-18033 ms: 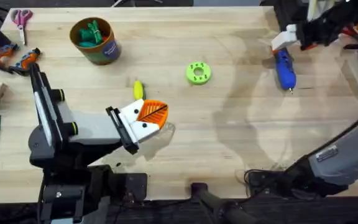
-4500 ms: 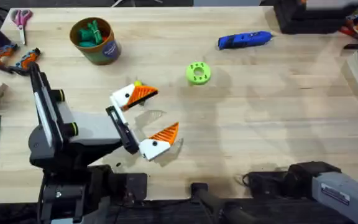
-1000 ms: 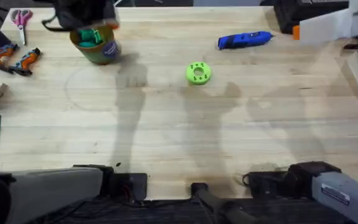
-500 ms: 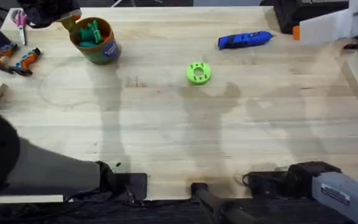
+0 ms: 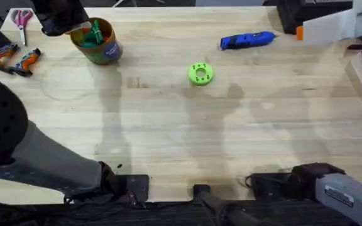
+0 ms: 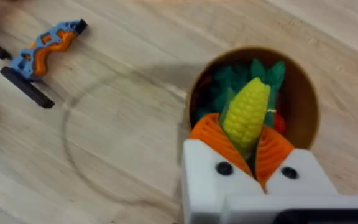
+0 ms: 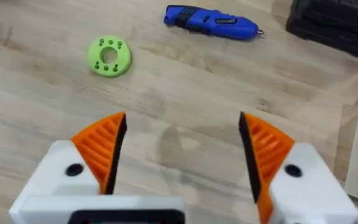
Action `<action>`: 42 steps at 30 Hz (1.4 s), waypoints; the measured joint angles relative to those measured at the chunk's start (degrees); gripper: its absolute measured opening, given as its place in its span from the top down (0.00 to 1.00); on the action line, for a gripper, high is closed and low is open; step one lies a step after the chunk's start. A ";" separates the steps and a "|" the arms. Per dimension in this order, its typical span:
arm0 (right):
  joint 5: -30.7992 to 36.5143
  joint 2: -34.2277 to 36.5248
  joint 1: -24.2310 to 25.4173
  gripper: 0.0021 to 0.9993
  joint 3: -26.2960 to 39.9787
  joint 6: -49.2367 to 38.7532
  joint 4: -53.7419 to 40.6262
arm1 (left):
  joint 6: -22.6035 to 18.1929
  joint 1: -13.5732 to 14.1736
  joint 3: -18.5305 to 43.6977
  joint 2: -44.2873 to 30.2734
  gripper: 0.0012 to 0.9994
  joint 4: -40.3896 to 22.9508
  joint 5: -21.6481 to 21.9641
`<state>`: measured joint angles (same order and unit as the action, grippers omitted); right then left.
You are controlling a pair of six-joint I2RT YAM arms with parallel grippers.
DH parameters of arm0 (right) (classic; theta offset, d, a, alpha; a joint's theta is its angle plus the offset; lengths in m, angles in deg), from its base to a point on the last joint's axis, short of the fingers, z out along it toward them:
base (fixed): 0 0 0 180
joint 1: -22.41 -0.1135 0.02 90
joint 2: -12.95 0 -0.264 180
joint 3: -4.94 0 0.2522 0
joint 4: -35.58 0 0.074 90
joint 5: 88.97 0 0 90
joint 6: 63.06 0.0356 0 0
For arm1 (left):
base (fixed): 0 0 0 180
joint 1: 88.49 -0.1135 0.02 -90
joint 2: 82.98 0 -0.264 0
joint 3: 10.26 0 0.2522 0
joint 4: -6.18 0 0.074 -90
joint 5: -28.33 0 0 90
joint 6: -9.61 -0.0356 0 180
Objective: Pick up the gripper from the table and insert it into the empty holder that is missing its gripper. Then pick up a screw, insert it into the mounting hole, and use the screwdriver to tighten it. Finally, clean up the table by picking up the vegetable and placing it into the bucket.
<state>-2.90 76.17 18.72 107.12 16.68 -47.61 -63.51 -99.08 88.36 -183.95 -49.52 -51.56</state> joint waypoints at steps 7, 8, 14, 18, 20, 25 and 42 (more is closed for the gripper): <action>0.01 0.00 0.00 0.01 0.00 0.00 -0.02 | -0.08 0.00 0.00 -0.02 0.91 -0.09 -0.02; 0.01 0.00 0.00 0.01 0.00 0.01 -0.02 | -0.23 0.00 0.00 -0.02 0.87 -0.09 -0.01; 0.01 0.00 0.00 0.01 0.00 0.02 -0.02 | -0.21 0.00 0.00 -0.02 0.59 -0.10 -0.02; 0.01 0.00 0.00 0.01 0.00 0.00 -0.02 | -0.24 0.00 0.00 -0.02 0.49 -0.20 -0.02; 0.01 0.00 0.00 0.01 0.00 0.00 -0.02 | -0.26 0.00 0.00 -0.02 0.38 -0.52 -0.02; 0.01 0.00 0.00 0.01 0.00 0.02 -0.02 | -0.37 0.00 0.00 -0.02 0.24 -1.38 -0.02; 0.01 0.00 0.00 0.01 0.00 0.02 0.00 | -1.58 0.00 8.53 11.30 0.03 -28.85 -1.09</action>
<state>-2.90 76.17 18.72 107.12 16.70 -47.61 -65.09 -99.08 96.90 -172.65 -78.37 -52.65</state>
